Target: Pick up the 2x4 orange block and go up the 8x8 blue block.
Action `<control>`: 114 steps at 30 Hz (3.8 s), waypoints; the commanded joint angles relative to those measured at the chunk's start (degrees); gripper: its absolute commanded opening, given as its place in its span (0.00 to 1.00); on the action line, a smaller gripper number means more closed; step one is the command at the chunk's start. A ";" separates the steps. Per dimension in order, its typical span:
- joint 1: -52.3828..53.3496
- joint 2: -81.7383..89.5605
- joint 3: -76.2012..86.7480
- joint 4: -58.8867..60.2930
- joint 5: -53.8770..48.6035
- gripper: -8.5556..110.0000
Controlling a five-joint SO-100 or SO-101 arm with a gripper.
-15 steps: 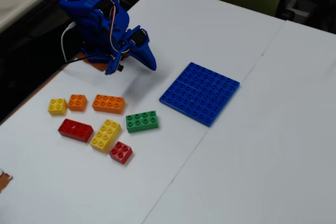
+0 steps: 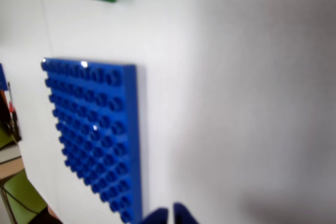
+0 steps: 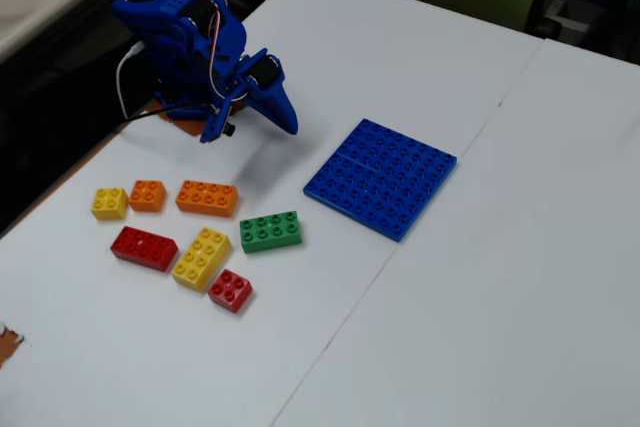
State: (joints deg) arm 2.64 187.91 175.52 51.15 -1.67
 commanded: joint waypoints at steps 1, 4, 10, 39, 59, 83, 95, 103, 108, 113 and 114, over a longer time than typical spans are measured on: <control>-0.26 2.29 0.53 -1.23 0.00 0.07; -0.26 2.37 0.53 -1.23 -0.26 0.11; -0.35 2.37 1.05 -5.62 -10.90 0.15; 9.05 -18.02 -26.10 12.13 -116.37 0.14; 44.74 -77.70 -72.77 26.37 -175.17 0.26; 42.19 -92.55 -66.18 9.40 -161.89 0.29; 43.33 -96.59 -66.18 8.17 -163.65 0.29; 44.38 -97.91 -66.18 7.73 -164.44 0.15; 44.30 -97.47 -66.18 8.26 -164.00 0.13; 44.03 -91.67 -66.18 12.48 -161.19 0.12; 43.68 -89.30 -66.36 14.33 -159.79 0.12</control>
State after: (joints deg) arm 46.85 92.11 109.25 62.31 -163.65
